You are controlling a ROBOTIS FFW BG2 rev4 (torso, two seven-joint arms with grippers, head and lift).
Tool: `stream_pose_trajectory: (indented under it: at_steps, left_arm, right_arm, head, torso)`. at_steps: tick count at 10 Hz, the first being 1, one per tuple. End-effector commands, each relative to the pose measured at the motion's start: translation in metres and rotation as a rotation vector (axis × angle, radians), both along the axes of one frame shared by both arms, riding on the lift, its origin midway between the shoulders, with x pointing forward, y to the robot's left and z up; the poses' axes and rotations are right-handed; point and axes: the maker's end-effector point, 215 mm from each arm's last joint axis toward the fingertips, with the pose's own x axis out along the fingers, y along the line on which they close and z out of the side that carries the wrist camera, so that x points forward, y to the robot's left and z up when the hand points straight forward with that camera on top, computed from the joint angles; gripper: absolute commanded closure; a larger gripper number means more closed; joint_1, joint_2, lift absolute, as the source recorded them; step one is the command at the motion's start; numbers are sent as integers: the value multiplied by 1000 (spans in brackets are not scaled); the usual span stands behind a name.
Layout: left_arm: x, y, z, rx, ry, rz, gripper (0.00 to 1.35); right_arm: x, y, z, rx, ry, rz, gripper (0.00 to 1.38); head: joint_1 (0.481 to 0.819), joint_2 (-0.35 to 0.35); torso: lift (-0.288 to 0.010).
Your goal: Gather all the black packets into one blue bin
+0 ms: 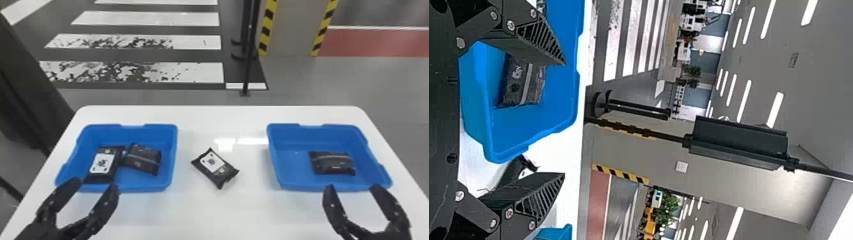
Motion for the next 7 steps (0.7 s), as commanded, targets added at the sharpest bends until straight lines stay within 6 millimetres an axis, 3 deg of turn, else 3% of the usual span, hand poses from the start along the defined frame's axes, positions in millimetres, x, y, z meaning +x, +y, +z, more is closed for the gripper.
stream_pose_trajectory:
  at_steps: [1,5,7]
  left_arm:
    - [0,0,-2,-2,4,1,256]
    - [1,-3,-4,-8,7,-4,256]
    - [11,-15,-8,32,20,-45,256]
  right_arm:
    - [-6,2,13,-42,9,-9,96]
    - [-7,0,9,-29,23,-18,96]
    - [-8,-1,4,-18,33,-20,98]
  head:
    - [695,-12]
    - [695,-13]
    - [695,-19]
  torso:
    - [-110]
    - [-110]
    - [-110]
